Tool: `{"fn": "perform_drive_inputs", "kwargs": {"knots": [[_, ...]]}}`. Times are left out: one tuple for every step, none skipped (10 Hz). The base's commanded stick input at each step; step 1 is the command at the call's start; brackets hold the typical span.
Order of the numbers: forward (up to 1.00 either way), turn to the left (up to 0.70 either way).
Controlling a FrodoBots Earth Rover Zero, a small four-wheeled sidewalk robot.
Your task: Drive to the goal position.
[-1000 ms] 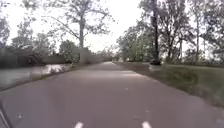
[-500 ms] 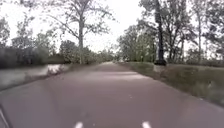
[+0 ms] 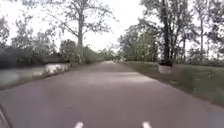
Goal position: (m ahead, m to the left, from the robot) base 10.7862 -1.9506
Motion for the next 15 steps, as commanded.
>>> {"fn": "perform_drive_inputs", "kwargs": {"knots": [[1.00,0.00],[1.00,0.00],[1.00,0.00],[1.00,0.00],[1.00,0.00],[1.00,0.00],[1.00,0.00],[1.00,0.00],[1.00,0.00],[1.00,-0.04],[1.00,-0.23],[1.00,-0.27],[1.00,-0.27],[1.00,-0.27],[1.00,-0.27]]}}
